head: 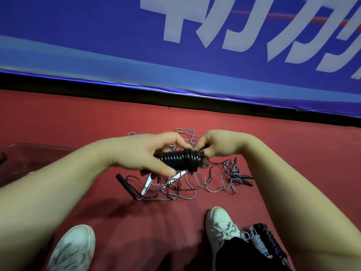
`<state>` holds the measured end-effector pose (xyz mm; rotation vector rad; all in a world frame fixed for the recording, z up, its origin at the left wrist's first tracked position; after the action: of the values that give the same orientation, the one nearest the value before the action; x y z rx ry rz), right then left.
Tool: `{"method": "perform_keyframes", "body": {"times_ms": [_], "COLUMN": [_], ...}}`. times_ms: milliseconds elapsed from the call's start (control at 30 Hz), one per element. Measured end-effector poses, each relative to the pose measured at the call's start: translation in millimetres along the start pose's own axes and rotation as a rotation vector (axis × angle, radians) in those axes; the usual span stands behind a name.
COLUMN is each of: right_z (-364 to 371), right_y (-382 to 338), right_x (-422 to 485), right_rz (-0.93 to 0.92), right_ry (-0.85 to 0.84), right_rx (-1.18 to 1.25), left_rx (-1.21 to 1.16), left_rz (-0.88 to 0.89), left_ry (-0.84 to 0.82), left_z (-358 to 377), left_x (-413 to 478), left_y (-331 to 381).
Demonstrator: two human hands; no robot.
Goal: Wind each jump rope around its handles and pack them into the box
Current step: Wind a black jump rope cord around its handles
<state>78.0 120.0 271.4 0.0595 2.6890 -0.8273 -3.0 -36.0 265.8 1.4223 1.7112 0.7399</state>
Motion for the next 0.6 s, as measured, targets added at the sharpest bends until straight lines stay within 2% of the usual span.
{"method": "perform_keyframes", "body": {"times_ms": [67,133,267,367,500,600], "right_z": [5,2,-8,-8,-13,-20], "right_y": [-4,-13,-34,-47,-58,-62], "right_x": [6,9,4,2,-1,-8], "right_rz": [0.065,0.094,0.084,0.063,0.032,-0.018], "right_ry": [-0.045,0.018,0.239,0.310,0.418,0.611], "right_rx": [-0.221,-0.385,-0.617,-0.708,-0.675,-0.536], "left_rx": [0.354,0.431,0.194,0.151,0.067,0.081], "left_rz": [-0.081,-0.154,-0.307,-0.290,-0.280,-0.289], "left_ry": [0.026,0.062,0.172,0.173,0.227,0.370], "left_z": [10,19,12,7,4,-3], "left_x": [8,16,21,20,16,14], "left_y": [3,3,-4,-1,-3,-7]}}
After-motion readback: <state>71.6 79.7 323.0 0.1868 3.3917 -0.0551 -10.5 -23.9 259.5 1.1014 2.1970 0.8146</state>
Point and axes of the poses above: each hand's wrist, its own x-axis towards the middle knuckle, its own z-axis out of the palm, y = z × x, the point moved 4 cm from there along x, towards the middle knuckle, and after that the axes turned 6 degrees about -z, right-handed, at the moved point
